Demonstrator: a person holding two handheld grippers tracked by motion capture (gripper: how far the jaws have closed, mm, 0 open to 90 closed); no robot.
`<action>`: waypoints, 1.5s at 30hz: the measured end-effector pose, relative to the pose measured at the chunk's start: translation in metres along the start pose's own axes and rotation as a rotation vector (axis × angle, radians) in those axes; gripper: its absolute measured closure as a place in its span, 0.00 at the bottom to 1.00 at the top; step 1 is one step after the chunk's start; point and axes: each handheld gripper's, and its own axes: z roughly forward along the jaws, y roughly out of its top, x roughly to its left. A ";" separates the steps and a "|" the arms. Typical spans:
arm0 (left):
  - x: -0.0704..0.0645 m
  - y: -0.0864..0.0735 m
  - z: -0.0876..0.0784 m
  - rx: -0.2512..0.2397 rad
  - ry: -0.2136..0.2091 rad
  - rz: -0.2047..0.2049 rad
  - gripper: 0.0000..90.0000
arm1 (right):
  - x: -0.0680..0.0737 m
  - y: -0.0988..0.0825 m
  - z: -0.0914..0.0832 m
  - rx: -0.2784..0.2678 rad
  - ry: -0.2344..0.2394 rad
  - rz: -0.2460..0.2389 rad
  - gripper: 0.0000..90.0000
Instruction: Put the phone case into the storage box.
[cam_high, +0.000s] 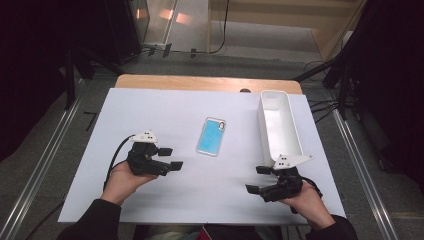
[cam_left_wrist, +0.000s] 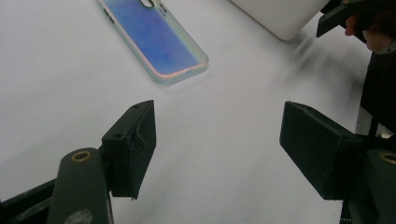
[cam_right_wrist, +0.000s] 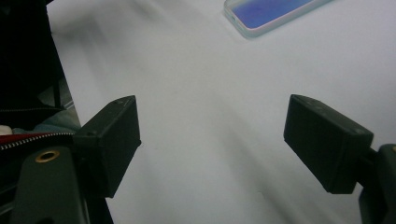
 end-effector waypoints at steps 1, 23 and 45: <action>0.000 0.002 0.000 -0.004 -0.005 0.001 0.30 | 0.000 0.000 0.000 0.000 0.000 0.000 0.19; 0.001 0.039 0.017 0.006 0.009 0.023 0.20 | -0.001 0.000 0.000 0.001 -0.002 0.004 0.19; 0.001 0.065 0.051 -0.003 -0.007 0.057 0.26 | -0.001 -0.001 0.000 0.003 0.004 0.007 0.19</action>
